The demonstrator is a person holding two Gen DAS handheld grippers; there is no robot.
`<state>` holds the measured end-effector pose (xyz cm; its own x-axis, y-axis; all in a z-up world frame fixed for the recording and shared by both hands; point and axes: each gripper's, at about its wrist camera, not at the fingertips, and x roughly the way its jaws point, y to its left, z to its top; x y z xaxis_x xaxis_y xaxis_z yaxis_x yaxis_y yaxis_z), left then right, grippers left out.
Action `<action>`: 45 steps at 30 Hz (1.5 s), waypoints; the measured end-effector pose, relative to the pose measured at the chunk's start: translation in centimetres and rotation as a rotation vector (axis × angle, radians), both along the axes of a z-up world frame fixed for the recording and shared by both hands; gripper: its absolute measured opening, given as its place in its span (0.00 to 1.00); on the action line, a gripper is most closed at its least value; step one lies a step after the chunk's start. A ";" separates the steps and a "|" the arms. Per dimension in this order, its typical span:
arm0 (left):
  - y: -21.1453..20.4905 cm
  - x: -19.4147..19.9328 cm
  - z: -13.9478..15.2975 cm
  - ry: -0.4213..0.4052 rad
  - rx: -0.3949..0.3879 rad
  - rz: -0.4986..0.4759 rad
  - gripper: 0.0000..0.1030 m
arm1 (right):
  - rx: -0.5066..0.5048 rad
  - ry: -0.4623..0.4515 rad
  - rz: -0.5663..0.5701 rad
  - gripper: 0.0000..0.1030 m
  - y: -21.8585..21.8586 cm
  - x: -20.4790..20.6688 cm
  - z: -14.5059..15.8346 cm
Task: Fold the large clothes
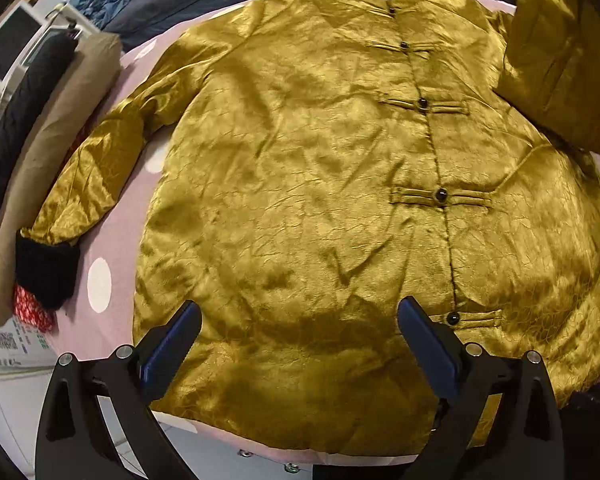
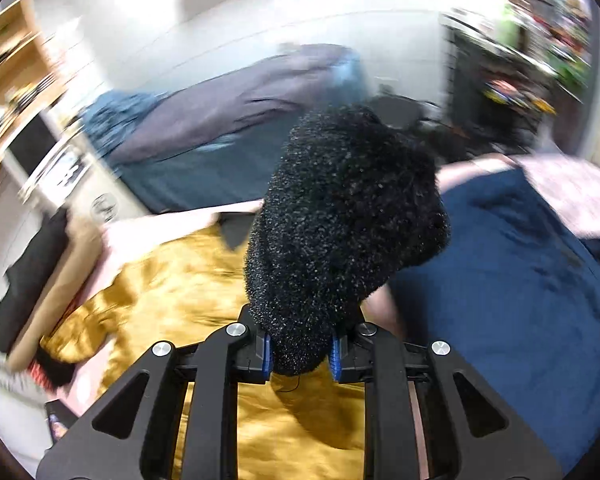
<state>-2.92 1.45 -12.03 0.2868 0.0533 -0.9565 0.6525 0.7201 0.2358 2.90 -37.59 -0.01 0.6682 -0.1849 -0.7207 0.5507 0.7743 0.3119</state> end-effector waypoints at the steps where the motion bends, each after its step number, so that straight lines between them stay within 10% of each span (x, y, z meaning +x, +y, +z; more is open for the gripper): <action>1: 0.5 0.3 0.1 0.000 -0.005 0.017 0.93 | -0.004 -0.016 0.036 0.20 1.3 1.3 0.6; 7: 2.9 1.5 0.6 -0.018 -0.020 0.091 0.93 | -0.147 0.026 0.272 0.20 11.4 9.1 1.2; 18: 9.4 4.8 0.4 0.017 -0.044 0.304 0.93 | -0.403 0.361 0.706 0.23 25.4 10.9 -11.0; 21: 10.5 5.6 0.4 0.040 -0.074 0.362 0.93 | -0.465 0.422 0.802 0.36 27.2 9.5 -13.6; 23: 10.8 6.2 0.5 0.055 -0.100 0.393 0.93 | -0.501 0.459 0.864 0.63 28.4 8.8 -14.8; 30: 10.1 7.3 0.6 0.120 -0.183 0.435 0.93 | -0.569 0.472 1.064 0.75 30.5 4.4 -16.7; 37: 8.6 6.8 -0.5 0.212 -0.238 0.431 0.93 | -0.291 0.469 0.836 0.75 22.0 2.6 -16.2; 45: 7.5 6.9 2.0 0.187 -0.334 0.441 0.93 | 0.055 0.452 0.176 0.75 3.0 2.7 -15.8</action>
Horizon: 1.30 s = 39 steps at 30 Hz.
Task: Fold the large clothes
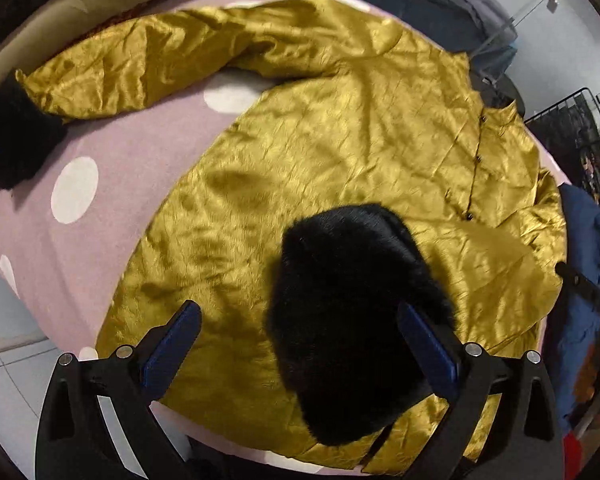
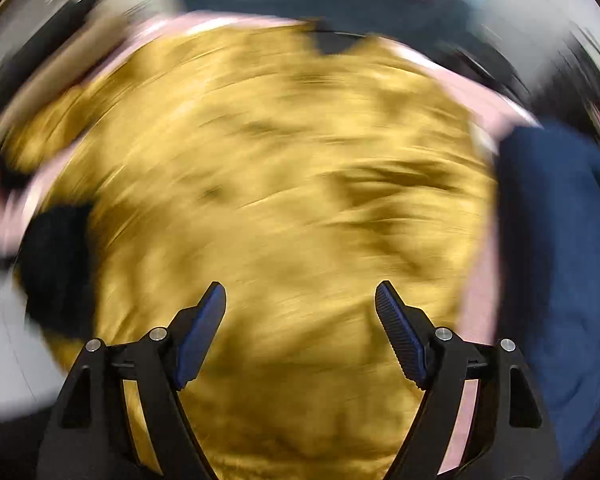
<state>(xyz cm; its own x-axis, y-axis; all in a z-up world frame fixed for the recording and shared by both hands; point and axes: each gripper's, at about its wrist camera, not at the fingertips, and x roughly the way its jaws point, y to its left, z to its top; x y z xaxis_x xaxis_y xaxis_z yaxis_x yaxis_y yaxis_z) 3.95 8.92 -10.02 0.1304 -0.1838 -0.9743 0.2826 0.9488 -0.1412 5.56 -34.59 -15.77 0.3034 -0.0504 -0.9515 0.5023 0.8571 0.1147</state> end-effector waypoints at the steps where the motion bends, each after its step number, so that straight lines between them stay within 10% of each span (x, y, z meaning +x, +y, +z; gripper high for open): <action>1: 0.0 0.1 0.4 -0.021 0.002 0.001 0.93 | 0.025 -0.006 -0.077 0.75 -2.0 0.1 0.1; 9: 1.1 1.7 1.7 -0.064 -0.030 0.057 0.93 | 0.027 0.012 -0.228 0.73 -8.6 4.0 0.2; 18: -3.0 1.0 -2.5 0.112 -0.098 -0.079 0.90 | 0.023 0.163 -0.254 0.59 -9.7 7.5 -4.1; 23: -6.3 0.2 -4.9 0.119 0.011 -0.197 0.43 | -0.020 0.208 -0.225 0.14 -10.3 6.8 -5.2; 28: -8.0 0.7 -2.8 0.021 -0.006 -0.300 0.14 | 0.040 0.117 -0.368 0.08 -13.3 3.2 -3.9; 39: -18.9 7.5 3.6 -0.321 0.067 -0.538 0.10 | 0.185 -0.024 -0.550 0.06 -18.5 -3.0 -3.6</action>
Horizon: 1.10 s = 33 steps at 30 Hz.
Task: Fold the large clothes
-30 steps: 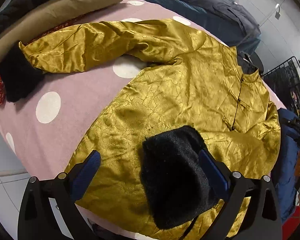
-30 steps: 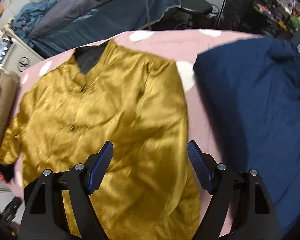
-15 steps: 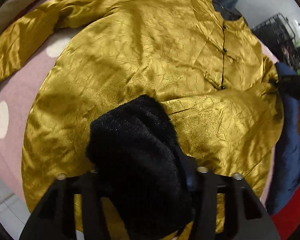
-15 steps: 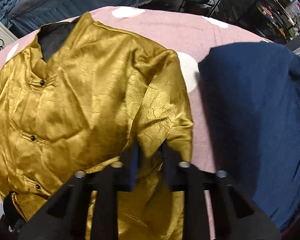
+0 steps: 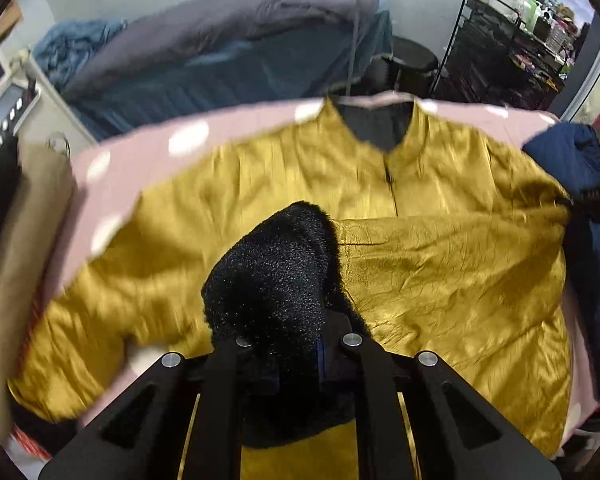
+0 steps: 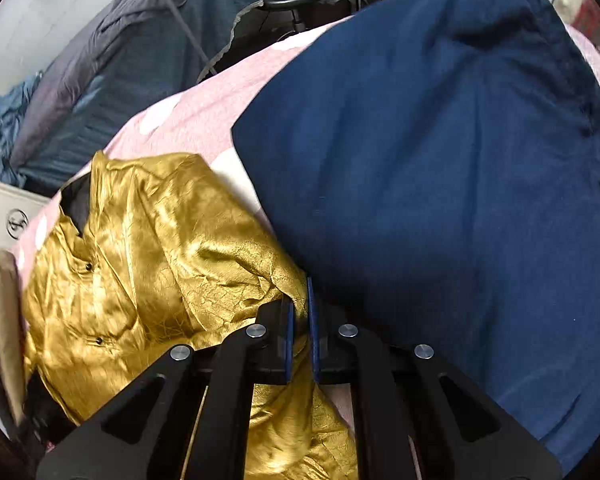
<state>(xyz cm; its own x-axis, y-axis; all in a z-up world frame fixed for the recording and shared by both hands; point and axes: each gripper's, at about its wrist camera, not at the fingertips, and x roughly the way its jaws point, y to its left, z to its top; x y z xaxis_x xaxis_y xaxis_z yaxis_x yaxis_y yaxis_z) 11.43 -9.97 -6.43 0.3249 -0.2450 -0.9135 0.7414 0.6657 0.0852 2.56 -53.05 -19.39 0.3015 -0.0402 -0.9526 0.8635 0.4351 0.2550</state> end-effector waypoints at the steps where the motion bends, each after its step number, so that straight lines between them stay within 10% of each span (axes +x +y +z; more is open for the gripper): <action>1: -0.9 0.9 0.4 -0.016 -0.006 -0.003 0.10 | 0.009 -0.010 -0.006 0.06 -0.2 -0.1 -0.2; 9: -4.3 6.7 -4.4 0.106 0.108 0.070 0.11 | 0.139 -0.100 -0.133 0.06 -2.4 -1.4 -1.0; 13: -4.6 7.5 -7.4 0.117 0.173 0.093 0.27 | 0.152 -0.146 -0.139 0.14 -2.1 -1.8 0.1; 20: -3.3 8.2 -9.8 0.188 0.164 0.170 0.35 | -0.206 -0.091 0.113 0.46 4.3 -0.7 5.3; 26: -2.0 9.2 -10.2 0.242 0.124 0.229 0.38 | -0.196 -0.040 0.425 0.46 11.8 2.1 2.4; 33: -2.5 8.6 -10.3 0.202 0.166 0.196 0.51 | -0.160 0.096 0.400 0.46 10.7 1.6 -2.5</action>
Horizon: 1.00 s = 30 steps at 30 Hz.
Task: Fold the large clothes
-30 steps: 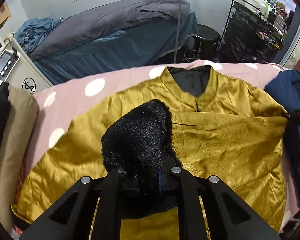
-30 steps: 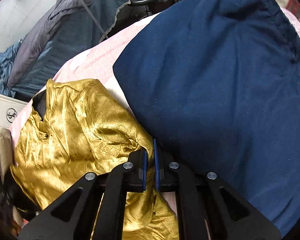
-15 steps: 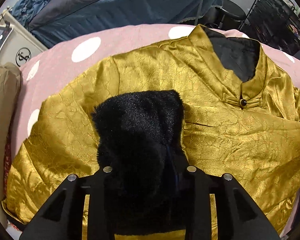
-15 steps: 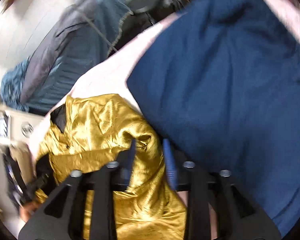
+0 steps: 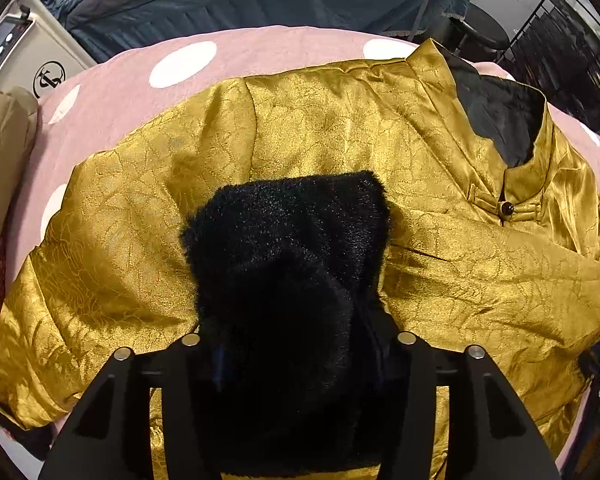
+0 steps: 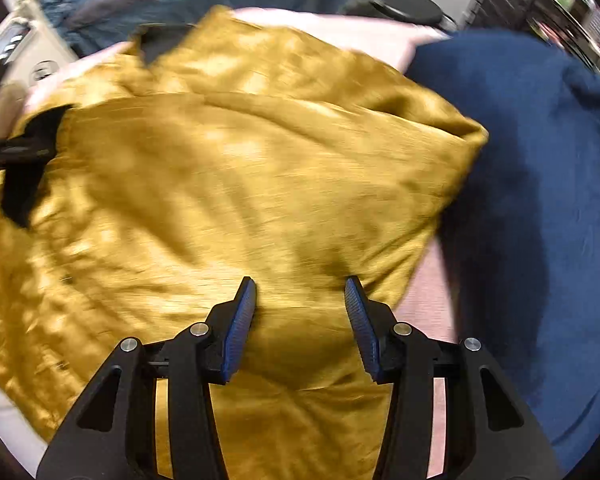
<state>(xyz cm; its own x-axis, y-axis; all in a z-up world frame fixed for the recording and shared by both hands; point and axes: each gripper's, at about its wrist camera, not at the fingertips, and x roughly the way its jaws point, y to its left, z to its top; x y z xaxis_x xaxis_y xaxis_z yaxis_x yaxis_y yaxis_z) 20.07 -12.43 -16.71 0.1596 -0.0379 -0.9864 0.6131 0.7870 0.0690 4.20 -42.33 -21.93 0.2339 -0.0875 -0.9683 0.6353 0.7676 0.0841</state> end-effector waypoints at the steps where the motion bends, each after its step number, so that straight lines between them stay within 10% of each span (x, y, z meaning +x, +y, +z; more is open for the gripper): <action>1: 0.0 -0.1 -0.1 -0.005 0.004 -0.005 0.53 | 0.006 0.004 -0.005 0.46 -0.4 -0.2 -0.2; 10: -0.7 -0.7 -0.8 -0.031 0.040 -0.029 0.74 | -0.112 0.064 0.111 0.58 1.9 -0.6 -1.1; 15: 0.1 -1.0 1.7 -0.103 0.016 0.001 0.83 | -0.095 0.032 -0.042 0.65 1.7 -2.4 0.9; 22: 6.8 -2.5 5.0 -0.133 -0.125 0.143 0.88 | -0.058 0.002 -0.082 0.65 5.3 -7.0 3.0; 30: 15.8 -8.2 3.3 -0.076 -0.078 0.246 0.88 | -0.010 0.033 0.071 0.67 12.6 -8.7 2.9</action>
